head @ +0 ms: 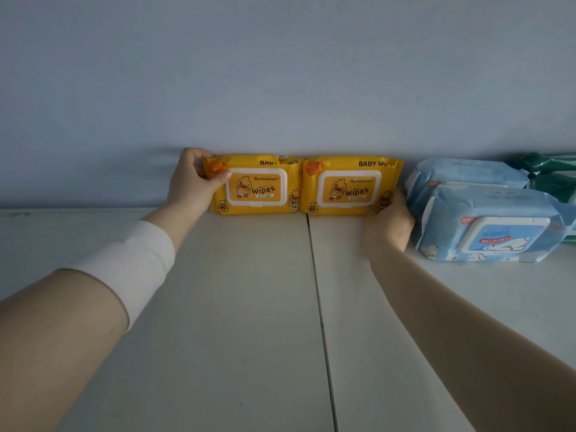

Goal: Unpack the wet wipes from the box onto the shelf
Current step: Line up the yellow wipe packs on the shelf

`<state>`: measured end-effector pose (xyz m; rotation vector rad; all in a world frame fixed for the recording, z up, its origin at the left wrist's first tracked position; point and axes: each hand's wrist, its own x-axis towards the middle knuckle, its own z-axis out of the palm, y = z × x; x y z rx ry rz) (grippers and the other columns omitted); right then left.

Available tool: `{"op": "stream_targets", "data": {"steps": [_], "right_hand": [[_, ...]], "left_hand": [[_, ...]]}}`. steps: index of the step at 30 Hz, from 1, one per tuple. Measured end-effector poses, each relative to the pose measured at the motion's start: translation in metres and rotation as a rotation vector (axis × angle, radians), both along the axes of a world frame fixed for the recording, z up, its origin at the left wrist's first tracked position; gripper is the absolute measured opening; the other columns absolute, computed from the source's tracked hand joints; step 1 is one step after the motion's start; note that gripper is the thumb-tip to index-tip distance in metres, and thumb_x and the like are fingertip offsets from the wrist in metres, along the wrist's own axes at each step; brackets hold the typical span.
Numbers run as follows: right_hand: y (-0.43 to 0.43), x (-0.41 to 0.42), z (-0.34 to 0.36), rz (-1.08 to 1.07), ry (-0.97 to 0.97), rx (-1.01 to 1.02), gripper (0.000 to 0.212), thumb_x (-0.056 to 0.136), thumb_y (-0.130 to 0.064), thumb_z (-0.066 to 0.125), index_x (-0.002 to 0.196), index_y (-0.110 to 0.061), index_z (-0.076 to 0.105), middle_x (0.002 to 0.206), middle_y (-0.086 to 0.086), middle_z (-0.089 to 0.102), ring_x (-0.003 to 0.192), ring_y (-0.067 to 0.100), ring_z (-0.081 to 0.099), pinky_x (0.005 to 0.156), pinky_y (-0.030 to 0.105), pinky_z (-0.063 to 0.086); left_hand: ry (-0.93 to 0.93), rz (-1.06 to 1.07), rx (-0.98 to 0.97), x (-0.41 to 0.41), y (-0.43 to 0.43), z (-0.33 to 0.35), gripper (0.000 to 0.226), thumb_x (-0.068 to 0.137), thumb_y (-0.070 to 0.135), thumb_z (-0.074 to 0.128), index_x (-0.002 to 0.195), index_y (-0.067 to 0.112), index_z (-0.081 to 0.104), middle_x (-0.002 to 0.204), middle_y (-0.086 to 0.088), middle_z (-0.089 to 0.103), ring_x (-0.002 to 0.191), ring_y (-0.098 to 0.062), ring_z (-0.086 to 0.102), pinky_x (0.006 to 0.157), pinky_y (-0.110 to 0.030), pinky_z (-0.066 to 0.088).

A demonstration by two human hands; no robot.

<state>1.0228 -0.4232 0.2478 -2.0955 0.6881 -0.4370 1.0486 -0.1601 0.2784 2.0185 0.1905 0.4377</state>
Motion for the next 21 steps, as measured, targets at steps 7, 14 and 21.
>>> {"op": "stream_targets", "data": {"steps": [7,14,21], "right_hand": [[0.012,-0.027,0.004,0.188,0.051,-0.188,0.076,0.093,-0.023,0.053,0.15,-0.012,0.003,0.157,0.007,0.015,0.139,0.029,0.028,0.108,0.038,0.031],[0.015,-0.096,0.022,0.502,0.232,-0.606,0.066,0.094,-0.032,0.048,0.148,-0.011,0.016,0.158,0.009,0.007,0.145,0.027,0.008,0.117,0.038,0.017],[-0.033,-0.207,0.052,0.558,0.38,-0.896,0.059,0.098,-0.033,0.039,0.148,-0.013,0.015,0.158,0.005,0.006,0.146,0.023,0.004,0.116,0.035,0.014]], "left_hand": [[-0.057,0.141,0.465,-0.03,0.0,0.001,0.06,0.082,0.027,0.068,0.134,0.013,0.041,0.13,-0.02,0.047,0.121,-0.034,0.043,0.099,-0.04,0.035],[-0.038,-0.301,1.194,-0.096,-0.034,0.014,0.052,0.089,0.026,0.055,0.138,0.013,0.04,0.144,-0.013,0.038,0.136,-0.031,0.031,0.109,-0.043,0.022],[0.081,-0.524,1.385,-0.178,-0.108,0.035,0.047,0.094,0.038,0.043,0.135,0.015,0.041,0.139,-0.009,0.044,0.133,-0.028,0.034,0.112,-0.041,0.02]]}}
